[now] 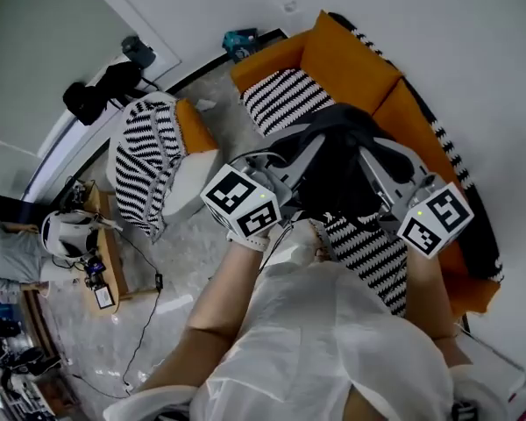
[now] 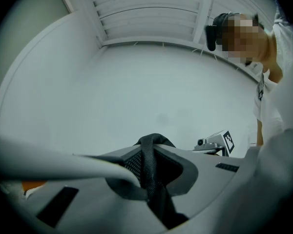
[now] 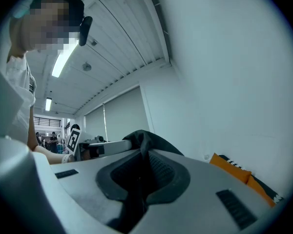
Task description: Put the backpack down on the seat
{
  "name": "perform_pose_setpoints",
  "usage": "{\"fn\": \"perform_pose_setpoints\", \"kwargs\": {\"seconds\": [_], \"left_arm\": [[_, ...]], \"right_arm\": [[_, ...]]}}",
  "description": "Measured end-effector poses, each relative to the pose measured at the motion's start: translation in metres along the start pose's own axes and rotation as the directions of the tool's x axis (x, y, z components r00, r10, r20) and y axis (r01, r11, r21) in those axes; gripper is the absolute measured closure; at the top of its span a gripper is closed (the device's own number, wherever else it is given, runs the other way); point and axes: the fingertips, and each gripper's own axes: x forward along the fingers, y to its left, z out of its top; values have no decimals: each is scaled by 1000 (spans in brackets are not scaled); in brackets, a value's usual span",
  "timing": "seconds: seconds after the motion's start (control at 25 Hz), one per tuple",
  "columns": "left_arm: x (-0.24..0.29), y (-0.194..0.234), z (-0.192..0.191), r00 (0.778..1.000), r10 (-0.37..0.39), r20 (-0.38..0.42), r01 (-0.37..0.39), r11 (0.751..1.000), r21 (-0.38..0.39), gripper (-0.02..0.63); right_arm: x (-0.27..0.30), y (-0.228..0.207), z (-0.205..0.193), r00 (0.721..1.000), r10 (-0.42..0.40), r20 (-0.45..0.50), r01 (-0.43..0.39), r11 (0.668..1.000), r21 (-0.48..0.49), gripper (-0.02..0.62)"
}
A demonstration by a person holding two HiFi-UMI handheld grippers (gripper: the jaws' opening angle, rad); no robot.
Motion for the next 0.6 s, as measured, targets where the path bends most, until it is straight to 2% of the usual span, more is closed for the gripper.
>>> {"fn": "perform_pose_setpoints", "kwargs": {"seconds": [0.16,0.32,0.6], "left_arm": [[8,-4,-1,999,-32,-2,32,999,6,561],[6,5,2,1000,-27,12,27,1000,-5,561],[-19,64,13,1000,-4,19,5,999,-33,561]], "right_arm": [[-7,-4,2,1000,-28,7,28,1000,-5,555],[3,-5,3,999,-32,6,32,999,-14,555],[67,2,-2,999,-26,-23,26,1000,-2,555]]}}
